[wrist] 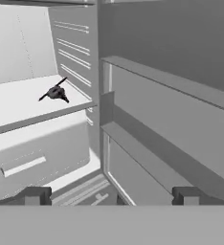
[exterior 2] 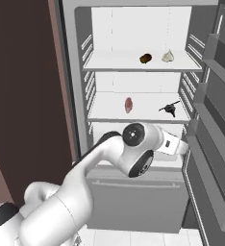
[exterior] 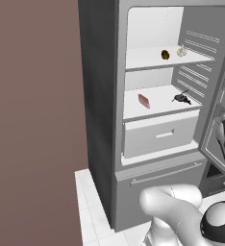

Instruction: Gather the sweet potato and garlic from the fridge and place them on a tray on the dining counter. Then gather the fish and steak from the fridge and place them on the other tray.

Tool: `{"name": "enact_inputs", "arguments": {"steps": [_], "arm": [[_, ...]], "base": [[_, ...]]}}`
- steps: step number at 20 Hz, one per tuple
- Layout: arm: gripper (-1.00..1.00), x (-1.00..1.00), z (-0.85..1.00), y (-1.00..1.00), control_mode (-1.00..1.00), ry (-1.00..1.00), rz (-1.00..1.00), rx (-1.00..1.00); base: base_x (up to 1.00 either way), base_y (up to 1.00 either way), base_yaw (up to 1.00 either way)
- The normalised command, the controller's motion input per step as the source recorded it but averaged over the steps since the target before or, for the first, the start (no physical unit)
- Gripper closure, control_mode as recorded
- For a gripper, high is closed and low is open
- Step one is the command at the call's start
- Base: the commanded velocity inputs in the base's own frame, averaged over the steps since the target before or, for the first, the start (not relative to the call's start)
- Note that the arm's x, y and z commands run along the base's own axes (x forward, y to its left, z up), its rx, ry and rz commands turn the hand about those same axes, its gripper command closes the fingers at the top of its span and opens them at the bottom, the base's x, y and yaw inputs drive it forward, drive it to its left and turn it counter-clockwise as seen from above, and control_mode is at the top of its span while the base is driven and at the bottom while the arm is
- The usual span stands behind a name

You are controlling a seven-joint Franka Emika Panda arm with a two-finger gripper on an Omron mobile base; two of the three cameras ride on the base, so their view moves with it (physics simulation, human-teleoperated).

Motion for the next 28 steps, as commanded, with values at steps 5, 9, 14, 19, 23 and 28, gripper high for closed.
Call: {"name": "enact_inputs", "arguments": {"steps": [5,9,14,19,23,28], "arm": [[-1.00,0.00,0.62,0.31,-1.00,-0.18,0.15,0.08],[-1.00,0.06,0.71,0.30,-1.00,-0.14,0.14,0.06],[-1.00,0.41,0.81,0.22,-1.00,-0.02,0.15,0.09],[-1.00,0.40,0.74,0.30,-1.00,0.00,0.15,0.08],[-1.00,0.20,0.52,0.42,-1.00,0.00,0.13,0.06],[-1.00,0.02,0.05,0.66,-1.00,0.01,0.14,0.01]], "base": [[0.00,0.00,0.00],[0.00,0.00,0.00],[0.00,0.00,0.00],[0.00,0.00,0.00],[0.00,0.00,0.00],[0.00,0.00,0.00]]}}
